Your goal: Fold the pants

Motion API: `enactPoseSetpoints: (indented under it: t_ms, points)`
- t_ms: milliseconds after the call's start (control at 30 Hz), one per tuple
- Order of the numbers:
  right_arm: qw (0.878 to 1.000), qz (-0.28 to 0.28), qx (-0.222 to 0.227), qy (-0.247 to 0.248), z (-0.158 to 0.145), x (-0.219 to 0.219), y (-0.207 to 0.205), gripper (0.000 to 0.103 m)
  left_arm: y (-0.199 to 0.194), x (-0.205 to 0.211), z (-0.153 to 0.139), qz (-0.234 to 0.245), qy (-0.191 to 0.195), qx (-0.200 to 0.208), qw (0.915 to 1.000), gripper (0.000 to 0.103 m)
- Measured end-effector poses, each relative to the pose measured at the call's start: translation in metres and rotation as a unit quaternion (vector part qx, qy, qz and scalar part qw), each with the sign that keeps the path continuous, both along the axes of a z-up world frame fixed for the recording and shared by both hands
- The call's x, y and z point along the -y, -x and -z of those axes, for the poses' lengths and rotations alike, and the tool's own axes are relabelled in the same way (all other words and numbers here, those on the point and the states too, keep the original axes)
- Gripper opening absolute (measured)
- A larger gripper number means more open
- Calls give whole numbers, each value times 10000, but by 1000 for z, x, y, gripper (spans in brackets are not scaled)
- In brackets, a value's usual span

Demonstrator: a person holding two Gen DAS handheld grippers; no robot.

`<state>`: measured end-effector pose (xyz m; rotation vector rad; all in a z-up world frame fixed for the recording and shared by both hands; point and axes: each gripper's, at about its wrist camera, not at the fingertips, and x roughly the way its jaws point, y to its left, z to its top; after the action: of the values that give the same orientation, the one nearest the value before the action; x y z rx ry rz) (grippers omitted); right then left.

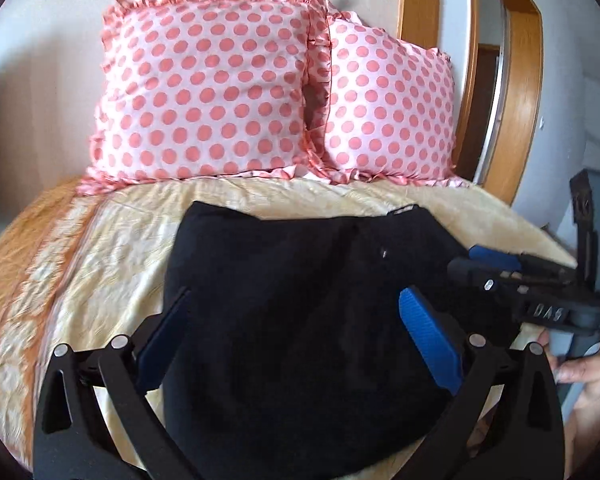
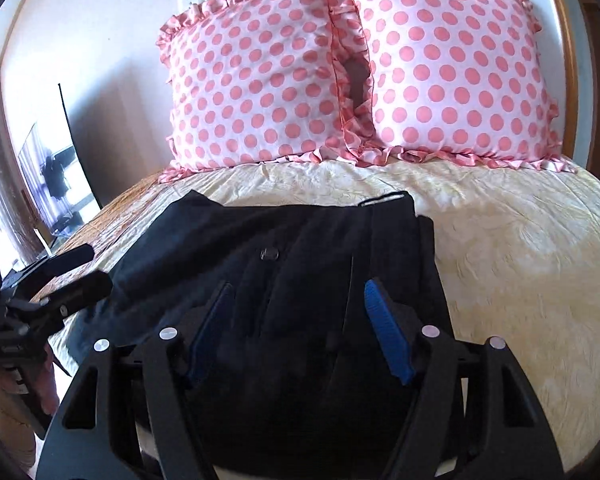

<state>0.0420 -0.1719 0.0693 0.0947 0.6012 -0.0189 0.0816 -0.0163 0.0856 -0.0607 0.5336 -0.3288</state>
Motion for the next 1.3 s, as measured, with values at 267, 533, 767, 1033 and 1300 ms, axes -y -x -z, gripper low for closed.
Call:
enactPoseSetpoints:
  t_ms: [267,533,767,1033,1300]
  points:
    - [9956,182,-924,-1,28,10,-38,71,-94,-19,41,-69,749,-1919,9785,101]
    - [9990,109,-428,33,18,8,-6,74,-60,-22,30,-247,463,-1444,9881,101]
    - [9984,130,-152,526,16,-3,33,74,5,-11,25,-614,-472,-541,9955,101]
    - [9963,442,-281,688,39,-3,30,89,16,8,60,-995,-975,-438,9893,101]
    - [9972,211,-100,-704,6,41,32,90,21,0,67,-1145,-606,-463,9905,101]
